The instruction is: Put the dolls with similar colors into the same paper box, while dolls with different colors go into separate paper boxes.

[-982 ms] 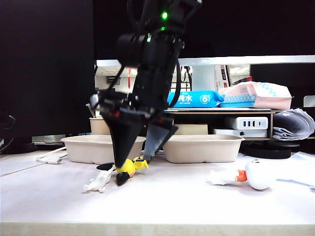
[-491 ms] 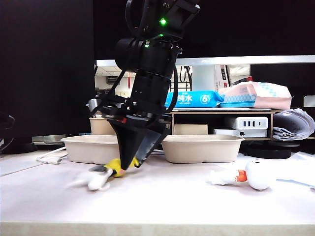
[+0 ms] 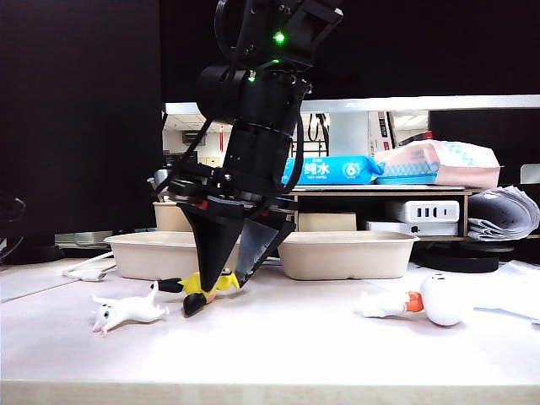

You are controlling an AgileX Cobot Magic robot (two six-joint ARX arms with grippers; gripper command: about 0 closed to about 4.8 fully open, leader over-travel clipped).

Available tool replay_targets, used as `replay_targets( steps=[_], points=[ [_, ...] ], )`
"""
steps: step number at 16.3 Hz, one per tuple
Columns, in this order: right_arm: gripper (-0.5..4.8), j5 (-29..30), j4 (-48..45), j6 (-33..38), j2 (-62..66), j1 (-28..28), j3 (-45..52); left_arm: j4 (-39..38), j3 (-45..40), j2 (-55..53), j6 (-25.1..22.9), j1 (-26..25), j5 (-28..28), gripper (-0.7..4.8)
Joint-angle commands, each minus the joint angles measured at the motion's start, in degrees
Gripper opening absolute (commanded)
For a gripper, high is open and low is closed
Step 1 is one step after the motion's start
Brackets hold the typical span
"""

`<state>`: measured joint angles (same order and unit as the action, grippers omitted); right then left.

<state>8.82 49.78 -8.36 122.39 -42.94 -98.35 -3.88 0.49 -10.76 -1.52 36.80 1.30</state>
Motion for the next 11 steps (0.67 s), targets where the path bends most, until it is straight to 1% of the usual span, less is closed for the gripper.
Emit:
replay_targets(
  steps=[1, 4, 6, 8, 11],
  points=[
    [3.28, 0.3, -1.0, 4.0, -0.2, -0.2, -0.3, 0.5, 0.0, 0.0, 0.0, -0.1, 0.0, -0.05],
    [3.28, 0.6, -3.0, 5.4, -0.2, -0.3, -0.3, 0.5, 0.0, 0.0, 0.0, -0.1, 0.0, -0.05],
    [3.29, 1.9, -4.6, 7.4, -0.2, -0.7, -0.3, 0.5, 0.0, 0.1, 0.0, -0.1, 0.0, -0.05],
    [3.29, 2.7, -5.7, 6.6, -0.2, -1.3, -0.3, 0.5, 0.0, 0.1, 0.0, -0.1, 0.0, -0.05],
    [3.29, 2.3, -5.9, 6.4, -0.2, -1.5, -0.3, 0.5, 0.0, 0.1, 0.0, -0.1, 0.0, -0.05]
  ],
)
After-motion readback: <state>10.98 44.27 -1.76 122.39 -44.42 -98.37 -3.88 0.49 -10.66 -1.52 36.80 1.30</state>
